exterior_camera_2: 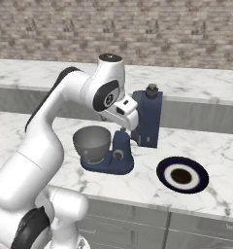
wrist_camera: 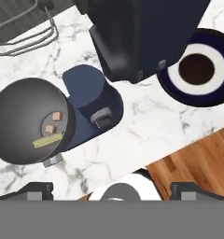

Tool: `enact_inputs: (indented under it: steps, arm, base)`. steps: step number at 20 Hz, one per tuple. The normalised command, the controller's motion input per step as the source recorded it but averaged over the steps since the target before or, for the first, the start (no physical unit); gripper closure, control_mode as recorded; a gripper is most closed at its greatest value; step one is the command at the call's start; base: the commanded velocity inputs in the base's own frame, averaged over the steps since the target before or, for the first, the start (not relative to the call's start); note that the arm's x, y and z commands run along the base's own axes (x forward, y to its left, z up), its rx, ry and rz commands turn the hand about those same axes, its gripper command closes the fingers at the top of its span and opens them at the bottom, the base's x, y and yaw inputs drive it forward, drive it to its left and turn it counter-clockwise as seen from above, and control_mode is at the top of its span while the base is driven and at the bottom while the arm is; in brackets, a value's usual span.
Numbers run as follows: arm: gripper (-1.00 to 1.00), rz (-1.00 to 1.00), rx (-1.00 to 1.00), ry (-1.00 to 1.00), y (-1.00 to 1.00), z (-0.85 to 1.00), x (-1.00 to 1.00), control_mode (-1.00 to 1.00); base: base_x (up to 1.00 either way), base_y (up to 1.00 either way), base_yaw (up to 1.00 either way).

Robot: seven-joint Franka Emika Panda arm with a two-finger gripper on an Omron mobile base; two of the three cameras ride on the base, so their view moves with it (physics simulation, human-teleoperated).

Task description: Add butter and sugar cubes to the stand mixer bowl and then turn on the stand mixer to begin making frosting.

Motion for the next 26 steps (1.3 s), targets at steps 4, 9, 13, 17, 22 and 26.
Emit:
enact_inputs:
  steps: [4,9,13,17,22,26]
  arm:
    - [-1.0,-0.05,0.09,-0.23,-0.52,0.0,-0.49,-1.0]
    - [-1.0,-0.04,0.11,-0.17,-0.53,0.0,-0.04,-1.0]
    - [-1.0,-0.01,0.15,-0.12,-0.61,0.0,0.0,-1.0]
    - [-1.0,0.0,0.22,-0.01,-0.51,0.01,0.08,-1.0]
    - [-1.0,0.0,0.22,0.0,-0.38,0.0,0.26,-1.0]
    - [-1.0,0.0,0.22,0.0,-0.21,0.0,0.38,-1.0]
  base:
    - [0.0,0.0,0.0]
    - [0.0,0.0,0.0]
    - [0.0,0.0,0.0]
    - [0.0,0.0,0.0]
    - [0.0,0.0,0.0]
    - [0.0,0.0,0.0]
